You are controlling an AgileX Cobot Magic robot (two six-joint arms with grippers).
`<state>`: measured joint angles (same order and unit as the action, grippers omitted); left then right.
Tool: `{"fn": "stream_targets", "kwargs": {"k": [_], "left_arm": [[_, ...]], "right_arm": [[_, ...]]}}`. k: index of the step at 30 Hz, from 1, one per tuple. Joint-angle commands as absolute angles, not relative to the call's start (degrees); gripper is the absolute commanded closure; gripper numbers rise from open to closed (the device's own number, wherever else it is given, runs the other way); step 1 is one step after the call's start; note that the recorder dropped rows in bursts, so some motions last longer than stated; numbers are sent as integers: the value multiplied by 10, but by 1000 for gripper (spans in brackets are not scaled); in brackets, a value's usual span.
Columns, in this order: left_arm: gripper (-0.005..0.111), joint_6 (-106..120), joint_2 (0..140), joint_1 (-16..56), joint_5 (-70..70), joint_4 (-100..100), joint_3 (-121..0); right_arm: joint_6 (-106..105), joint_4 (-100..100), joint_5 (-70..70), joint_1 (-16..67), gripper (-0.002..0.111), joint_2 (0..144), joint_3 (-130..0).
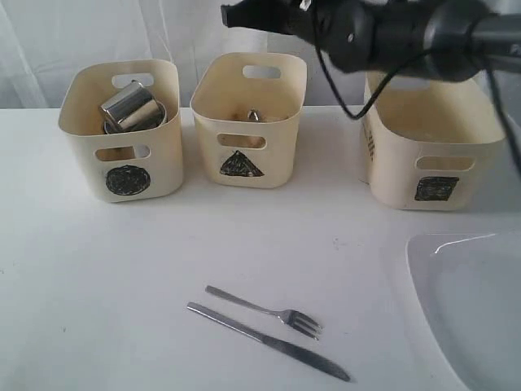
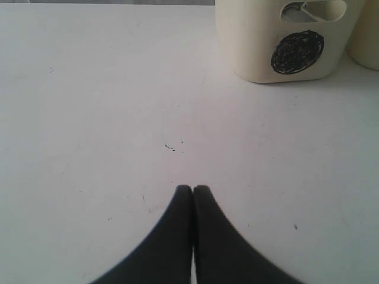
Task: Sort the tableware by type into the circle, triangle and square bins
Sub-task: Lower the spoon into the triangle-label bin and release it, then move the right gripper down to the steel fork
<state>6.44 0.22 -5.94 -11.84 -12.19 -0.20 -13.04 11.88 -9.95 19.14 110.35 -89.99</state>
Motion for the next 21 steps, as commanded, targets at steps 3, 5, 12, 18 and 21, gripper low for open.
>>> {"fn": "stream_targets", "kwargs": {"k": [3,5,12,18,21], "left_arm": [[107,64,0,-55,-117,-123,0],[107,64,0,-55,-117,-123,0],[107,64,0,-55,-117,-123,0],[107,64,0,-55,-117,-123,0],[107,64,0,-55,-117,-123,0]], "right_arm": [[-252,114,382,188,105,1018,-902],[-306,124,500,189,108,1018,-899],[-374,129,627,230,108,1023,-834],[-373,36,582,327,108,1024,-777],[-340,12,525,343,108,1025,-755]]}}
